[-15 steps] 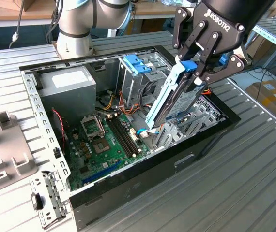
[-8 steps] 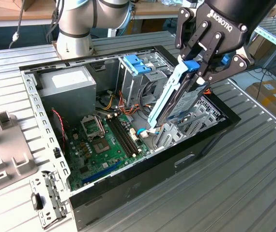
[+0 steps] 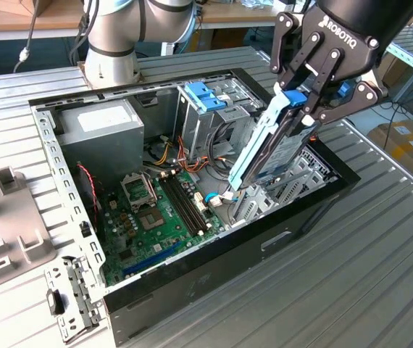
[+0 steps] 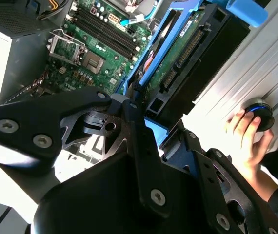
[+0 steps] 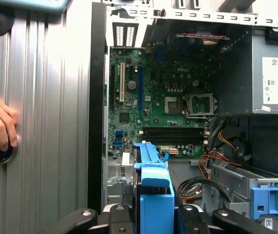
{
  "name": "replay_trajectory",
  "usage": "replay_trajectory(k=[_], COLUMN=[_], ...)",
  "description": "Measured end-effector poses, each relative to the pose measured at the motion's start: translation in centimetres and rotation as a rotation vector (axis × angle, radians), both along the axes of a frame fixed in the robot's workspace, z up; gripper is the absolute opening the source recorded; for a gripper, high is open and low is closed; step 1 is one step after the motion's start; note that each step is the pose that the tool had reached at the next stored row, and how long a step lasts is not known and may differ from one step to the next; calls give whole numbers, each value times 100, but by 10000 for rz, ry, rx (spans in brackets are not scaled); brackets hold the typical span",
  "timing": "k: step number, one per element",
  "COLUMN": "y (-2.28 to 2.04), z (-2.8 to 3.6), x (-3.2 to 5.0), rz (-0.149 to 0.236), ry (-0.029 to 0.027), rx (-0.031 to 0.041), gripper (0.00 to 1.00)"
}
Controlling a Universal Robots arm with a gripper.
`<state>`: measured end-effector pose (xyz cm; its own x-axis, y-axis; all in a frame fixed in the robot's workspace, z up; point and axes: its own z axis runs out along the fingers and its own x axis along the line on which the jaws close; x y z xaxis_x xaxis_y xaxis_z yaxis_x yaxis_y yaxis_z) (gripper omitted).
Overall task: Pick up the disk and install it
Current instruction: 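Pick up the disk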
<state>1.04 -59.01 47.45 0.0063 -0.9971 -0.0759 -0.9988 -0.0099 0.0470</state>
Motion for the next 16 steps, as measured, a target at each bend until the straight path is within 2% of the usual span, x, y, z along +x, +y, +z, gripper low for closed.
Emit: replay_trajectory(k=[16], y=[-25], z=[-26], x=[229], rz=[0], ry=[0], rx=[0], gripper=[37])
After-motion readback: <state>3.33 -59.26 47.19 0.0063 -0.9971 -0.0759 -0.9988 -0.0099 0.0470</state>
